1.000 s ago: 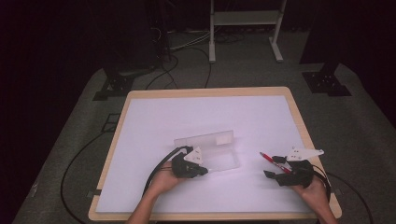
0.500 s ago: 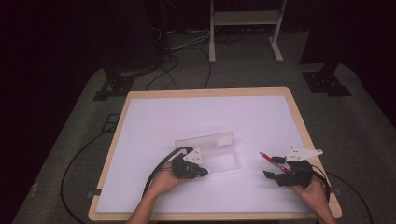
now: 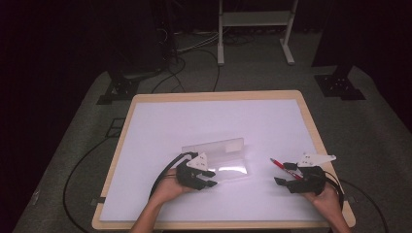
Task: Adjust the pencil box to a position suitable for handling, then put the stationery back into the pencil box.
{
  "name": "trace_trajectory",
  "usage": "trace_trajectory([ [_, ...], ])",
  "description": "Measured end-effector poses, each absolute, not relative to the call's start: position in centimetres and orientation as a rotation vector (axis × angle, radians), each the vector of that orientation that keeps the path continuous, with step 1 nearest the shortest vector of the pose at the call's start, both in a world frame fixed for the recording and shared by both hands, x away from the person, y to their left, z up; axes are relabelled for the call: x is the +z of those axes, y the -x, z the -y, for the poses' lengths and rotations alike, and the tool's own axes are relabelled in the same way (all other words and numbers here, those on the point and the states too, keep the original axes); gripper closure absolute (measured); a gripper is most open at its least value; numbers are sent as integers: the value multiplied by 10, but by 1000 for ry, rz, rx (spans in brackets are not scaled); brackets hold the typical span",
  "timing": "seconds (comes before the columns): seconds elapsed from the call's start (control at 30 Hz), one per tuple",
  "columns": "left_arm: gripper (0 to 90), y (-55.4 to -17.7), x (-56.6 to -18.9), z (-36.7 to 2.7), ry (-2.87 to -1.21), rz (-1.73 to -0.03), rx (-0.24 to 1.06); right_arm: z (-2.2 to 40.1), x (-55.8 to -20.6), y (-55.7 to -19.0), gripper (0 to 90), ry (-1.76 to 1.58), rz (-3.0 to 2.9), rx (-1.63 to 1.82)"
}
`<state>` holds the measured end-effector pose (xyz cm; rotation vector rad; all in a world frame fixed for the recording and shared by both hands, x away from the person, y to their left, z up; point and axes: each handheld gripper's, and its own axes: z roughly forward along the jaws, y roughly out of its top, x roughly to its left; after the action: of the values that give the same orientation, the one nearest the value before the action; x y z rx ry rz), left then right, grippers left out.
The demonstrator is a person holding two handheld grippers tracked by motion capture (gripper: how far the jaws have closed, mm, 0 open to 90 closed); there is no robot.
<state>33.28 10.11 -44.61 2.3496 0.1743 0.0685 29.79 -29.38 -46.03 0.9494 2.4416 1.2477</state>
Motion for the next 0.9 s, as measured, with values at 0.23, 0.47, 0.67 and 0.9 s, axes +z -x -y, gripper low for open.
trace_trajectory([
  [0.23, 527, -327, -434, -116, -2289, -212, 120, 298, -456, -299, 281, -964, -2424, 1251],
  [0.47, 442, -323, -420, -139, -2236, -270, 175, 301, -454, -299, 282, -978, -2414, 1251],
  [0.67, 370, -317, -411, -165, -2193, -335, 233, 300, -453, -299, 284, -965, -2419, 1244],
  [0.9, 341, -312, -406, -193, -2160, -411, 275, 300, -454, -301, 284, -970, -2422, 1236],
])
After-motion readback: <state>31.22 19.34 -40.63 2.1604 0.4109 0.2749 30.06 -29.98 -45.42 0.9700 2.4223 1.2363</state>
